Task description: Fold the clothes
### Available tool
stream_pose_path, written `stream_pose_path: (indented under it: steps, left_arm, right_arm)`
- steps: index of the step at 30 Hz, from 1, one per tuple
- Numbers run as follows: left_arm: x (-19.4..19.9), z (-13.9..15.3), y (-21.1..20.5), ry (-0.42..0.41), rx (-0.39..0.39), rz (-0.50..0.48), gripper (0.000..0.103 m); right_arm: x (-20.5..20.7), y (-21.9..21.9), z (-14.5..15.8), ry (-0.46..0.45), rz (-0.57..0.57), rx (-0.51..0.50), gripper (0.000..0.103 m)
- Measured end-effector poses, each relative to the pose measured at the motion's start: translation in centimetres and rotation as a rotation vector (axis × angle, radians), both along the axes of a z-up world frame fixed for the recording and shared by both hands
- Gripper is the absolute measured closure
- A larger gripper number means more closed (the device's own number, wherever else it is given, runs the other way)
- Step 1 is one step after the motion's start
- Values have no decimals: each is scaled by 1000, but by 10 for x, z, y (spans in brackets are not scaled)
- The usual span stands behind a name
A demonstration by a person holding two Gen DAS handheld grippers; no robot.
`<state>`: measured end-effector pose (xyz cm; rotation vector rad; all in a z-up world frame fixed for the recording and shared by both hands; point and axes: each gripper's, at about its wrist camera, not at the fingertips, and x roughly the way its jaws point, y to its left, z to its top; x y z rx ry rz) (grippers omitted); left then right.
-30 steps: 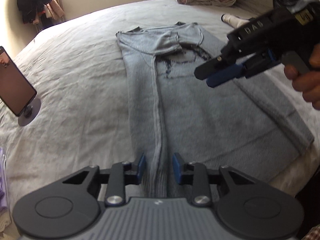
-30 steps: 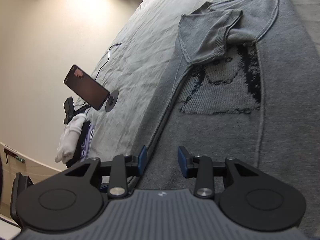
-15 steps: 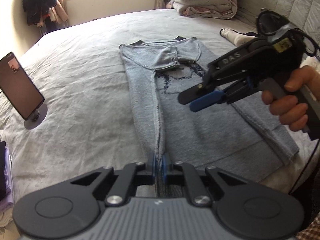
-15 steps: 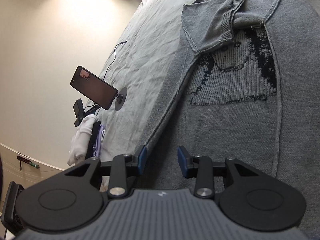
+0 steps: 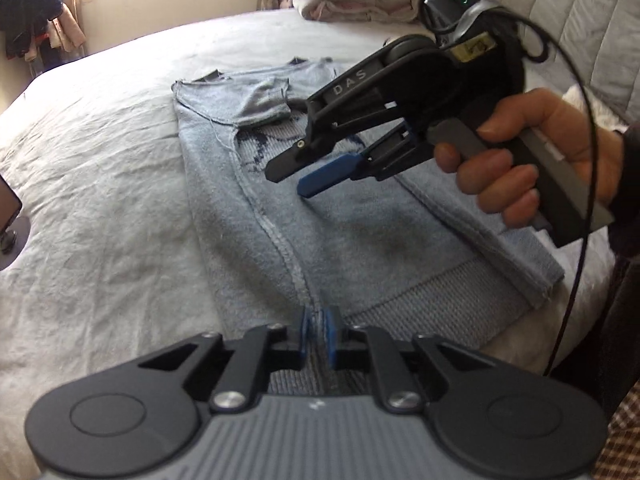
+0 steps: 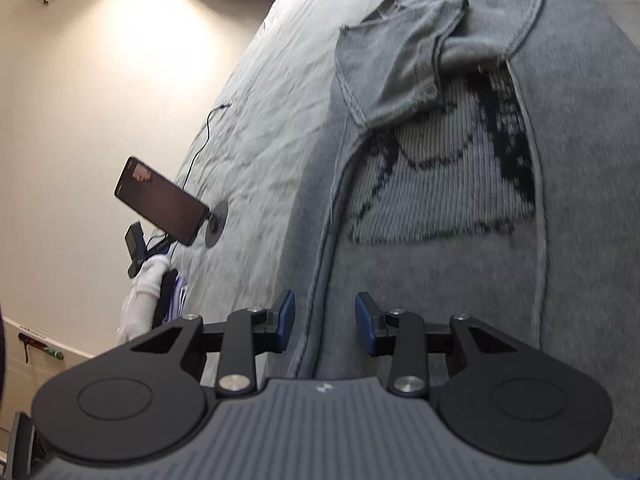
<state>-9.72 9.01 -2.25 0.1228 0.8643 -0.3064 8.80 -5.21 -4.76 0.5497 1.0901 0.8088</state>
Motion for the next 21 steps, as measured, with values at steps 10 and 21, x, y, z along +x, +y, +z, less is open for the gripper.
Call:
stream_pose_path:
  steps: [10,21]
  left_arm:
    - [-9,-13,13,-10,-60,-4,91]
    - [-19,4,31,-57,-158,-22,98]
  right_arm:
    - [41,44,-15,-62,-105,-44,89]
    - [31,42,16,-223,-110,-162,97]
